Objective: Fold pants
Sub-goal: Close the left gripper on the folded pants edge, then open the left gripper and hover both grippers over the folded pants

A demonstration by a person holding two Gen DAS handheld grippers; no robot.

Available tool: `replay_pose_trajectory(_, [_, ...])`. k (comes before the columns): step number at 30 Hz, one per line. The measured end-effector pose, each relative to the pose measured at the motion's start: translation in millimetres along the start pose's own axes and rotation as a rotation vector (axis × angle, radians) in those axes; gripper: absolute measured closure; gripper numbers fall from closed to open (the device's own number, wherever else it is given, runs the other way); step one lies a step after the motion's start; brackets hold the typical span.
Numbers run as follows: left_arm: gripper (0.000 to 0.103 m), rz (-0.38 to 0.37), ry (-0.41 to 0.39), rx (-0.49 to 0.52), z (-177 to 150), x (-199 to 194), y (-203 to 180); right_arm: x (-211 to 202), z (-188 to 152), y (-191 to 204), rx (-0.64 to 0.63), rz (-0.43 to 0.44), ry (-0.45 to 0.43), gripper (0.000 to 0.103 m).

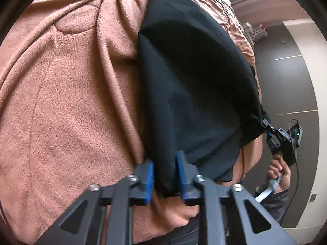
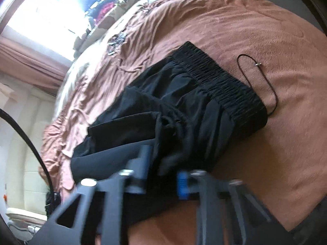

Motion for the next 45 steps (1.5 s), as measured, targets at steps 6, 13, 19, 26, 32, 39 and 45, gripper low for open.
replay_pose_trajectory(6, [0.097, -0.008, -0.012, 0.017, -1, -12, 1, -25, 8, 12, -0.078, 0.020, -0.065, 0.101])
replay_pose_trajectory(13, [0.097, -0.032, 0.012, 0.042, -4, -12, -5, -31, -4, -14, -0.090, -0.024, -0.103, 0.101])
replay_pose_trajectory(19, [0.081, 0.019, 0.031, 0.079, -3, -8, -11, -25, -13, -23, -0.116, -0.106, -0.070, 0.084])
replay_pose_trajectory(26, [0.052, 0.002, -0.062, 0.078, 17, -21, -21, -62, 4, 4, -0.252, -0.140, -0.199, 0.031])
replay_pose_trajectory(32, [0.052, -0.009, -0.094, 0.068, 28, -23, -25, -53, 5, 56, -0.489, -0.086, -0.194, 0.031])
replay_pose_trajectory(39, [0.052, -0.026, -0.126, 0.046, 34, -31, -20, -30, 25, 91, -0.665, -0.072, -0.142, 0.032])
replay_pose_trajectory(45, [0.052, -0.029, -0.154, 0.018, 40, -36, -9, 4, 51, 100, -0.736, -0.136, -0.092, 0.032])
Point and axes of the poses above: each gripper's, at about its wrist camera, not at the fingertips, and x roughly the way its jaws point, y to its left, z to its top, the point moved 8 cm from there along x, roughly the way its jaws point, and after that the axes turned 9 degrees about -z, right-handed, at the moved point
